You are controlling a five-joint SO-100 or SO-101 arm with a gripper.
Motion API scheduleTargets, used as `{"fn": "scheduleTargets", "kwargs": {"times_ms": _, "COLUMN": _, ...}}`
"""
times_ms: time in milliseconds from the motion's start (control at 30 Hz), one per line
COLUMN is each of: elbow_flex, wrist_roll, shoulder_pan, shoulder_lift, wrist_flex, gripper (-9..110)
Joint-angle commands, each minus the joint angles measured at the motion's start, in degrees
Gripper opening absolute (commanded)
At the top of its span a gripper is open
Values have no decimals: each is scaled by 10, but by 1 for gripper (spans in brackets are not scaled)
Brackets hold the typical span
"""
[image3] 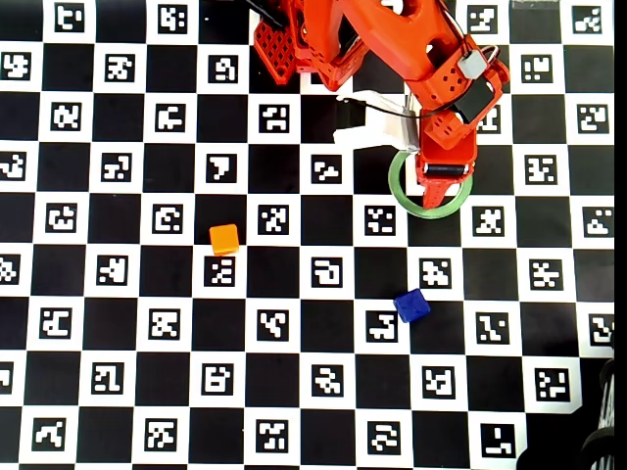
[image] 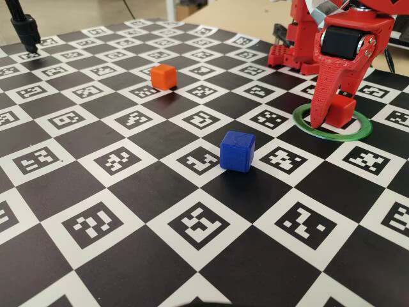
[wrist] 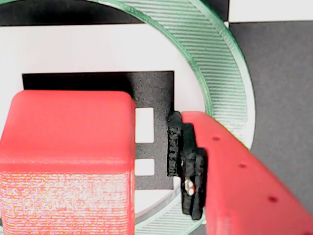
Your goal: Grab the red cube then put it in the green circle then put the blue cube on top and finally the orange cube on top
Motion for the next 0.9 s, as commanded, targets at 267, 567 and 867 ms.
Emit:
{"fn": "scheduleTargets", "kwargs": {"times_ms": 267, "elbow_flex": -32, "wrist_roll": 2, "shoulder_pan": -6, "shoulder_lift": 34, "wrist_flex": 40, "gripper": 35}}
{"fn": "scheduleTargets", "kwargs": {"times_ms": 567, "elbow_flex": -73, "wrist_roll": 8, "shoulder_pan": -15, "shoulder_lift": 39, "wrist_flex": 80, "gripper": 35}}
{"fn": "scheduleTargets", "kwargs": {"times_ms": 867, "elbow_flex": -125, "wrist_roll": 6, "shoulder_pan": -14, "shoulder_lift": 43, "wrist_flex": 129, "gripper": 35}}
